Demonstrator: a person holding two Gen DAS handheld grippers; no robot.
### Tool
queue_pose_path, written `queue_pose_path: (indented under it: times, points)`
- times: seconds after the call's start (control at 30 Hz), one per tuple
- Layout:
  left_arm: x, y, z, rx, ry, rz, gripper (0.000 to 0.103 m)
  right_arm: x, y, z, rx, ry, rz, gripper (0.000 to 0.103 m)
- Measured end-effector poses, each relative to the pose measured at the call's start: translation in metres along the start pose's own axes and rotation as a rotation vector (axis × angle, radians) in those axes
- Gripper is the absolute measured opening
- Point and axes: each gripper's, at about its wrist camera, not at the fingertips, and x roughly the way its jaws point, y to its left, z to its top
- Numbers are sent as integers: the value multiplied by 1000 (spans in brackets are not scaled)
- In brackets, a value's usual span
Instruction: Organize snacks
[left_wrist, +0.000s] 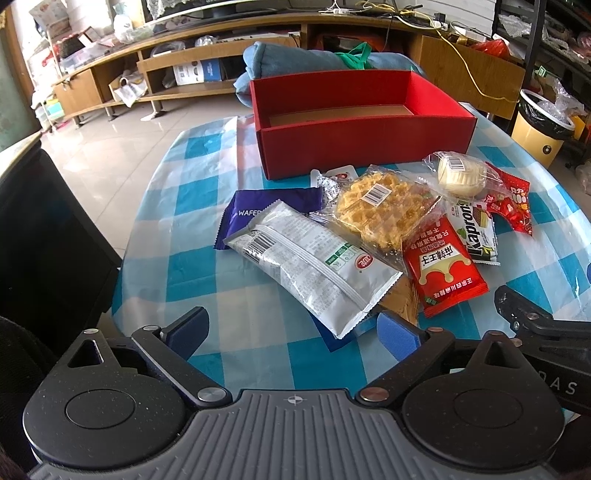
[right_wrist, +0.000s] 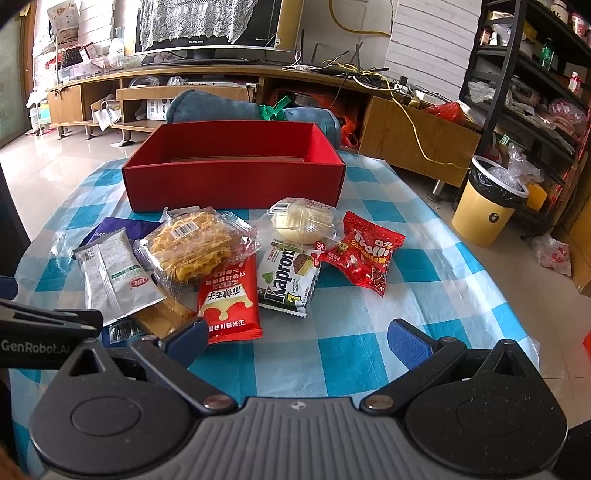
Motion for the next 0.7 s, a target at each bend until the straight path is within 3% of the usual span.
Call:
queue_pose_path:
  times: [0.4, 0.7]
  points:
    - [0, -1, 1, -2, 5, -6, 100, -1, 0, 0, 7, 2, 9, 100]
    - [4, 4, 20, -30, 18, -55, 101, 7, -12, 32, 42, 10, 82, 100]
